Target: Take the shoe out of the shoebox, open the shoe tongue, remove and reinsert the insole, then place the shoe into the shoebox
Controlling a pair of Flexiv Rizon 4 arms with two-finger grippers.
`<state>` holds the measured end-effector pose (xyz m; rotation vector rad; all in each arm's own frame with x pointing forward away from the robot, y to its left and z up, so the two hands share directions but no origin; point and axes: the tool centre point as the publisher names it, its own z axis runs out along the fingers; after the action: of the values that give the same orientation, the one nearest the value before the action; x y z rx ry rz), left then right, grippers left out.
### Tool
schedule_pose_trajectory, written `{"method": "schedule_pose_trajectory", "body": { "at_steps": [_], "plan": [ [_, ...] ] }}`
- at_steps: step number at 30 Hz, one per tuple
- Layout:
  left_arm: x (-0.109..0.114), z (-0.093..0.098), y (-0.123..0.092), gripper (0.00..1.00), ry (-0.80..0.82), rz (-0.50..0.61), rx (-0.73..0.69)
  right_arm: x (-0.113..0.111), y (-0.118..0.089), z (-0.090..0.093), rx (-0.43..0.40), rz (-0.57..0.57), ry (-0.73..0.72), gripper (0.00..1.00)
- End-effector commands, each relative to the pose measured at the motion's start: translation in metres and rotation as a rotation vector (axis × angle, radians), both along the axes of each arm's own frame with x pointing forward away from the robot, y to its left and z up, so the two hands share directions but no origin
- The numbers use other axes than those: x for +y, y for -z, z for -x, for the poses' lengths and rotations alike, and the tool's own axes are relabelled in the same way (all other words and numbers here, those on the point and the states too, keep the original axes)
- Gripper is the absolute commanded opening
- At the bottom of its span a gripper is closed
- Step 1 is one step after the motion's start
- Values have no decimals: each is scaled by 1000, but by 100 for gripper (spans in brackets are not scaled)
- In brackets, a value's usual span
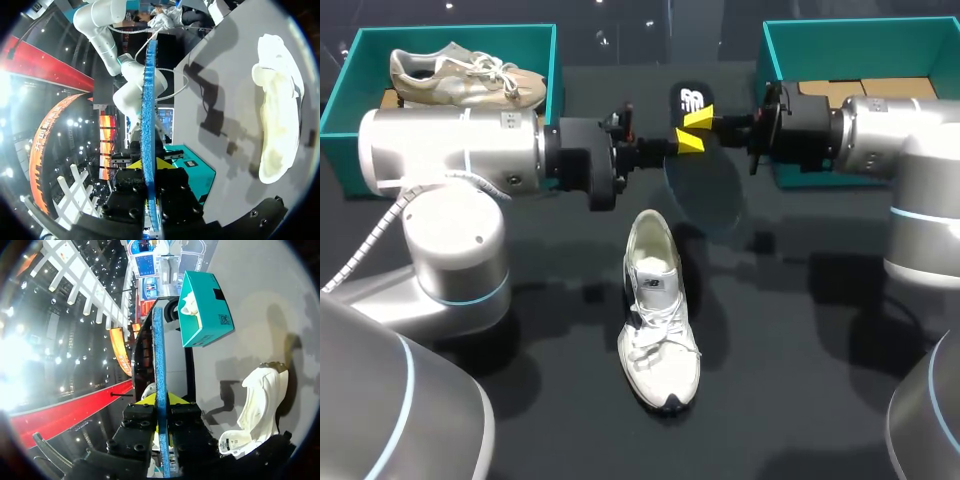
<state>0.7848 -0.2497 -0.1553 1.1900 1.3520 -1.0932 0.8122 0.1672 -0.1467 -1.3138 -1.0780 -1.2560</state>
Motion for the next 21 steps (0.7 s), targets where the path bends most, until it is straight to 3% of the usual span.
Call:
{"method": "schedule_pose_trajectory", "body": {
  "at_steps": [1,7,14,17,21],
  "plan": [
    [12,3,-3,0,-18,-1,-5,-5,0,6,-4,-5,3,100],
    [35,5,-2,0,-58,-10,26,-18,-4,19,-58,-35,-34,100],
    [56,15,-6,0,-79,16,182,-30,-5,32,-84,-48,-93,100],
    [64,19,-8,0,-102,27,326,-34,-4,38,-89,-45,-110,100],
    [73,18,-7,0,-96,102,734,-39,-3,45,-97,-44,-115,100]
  ]
}}
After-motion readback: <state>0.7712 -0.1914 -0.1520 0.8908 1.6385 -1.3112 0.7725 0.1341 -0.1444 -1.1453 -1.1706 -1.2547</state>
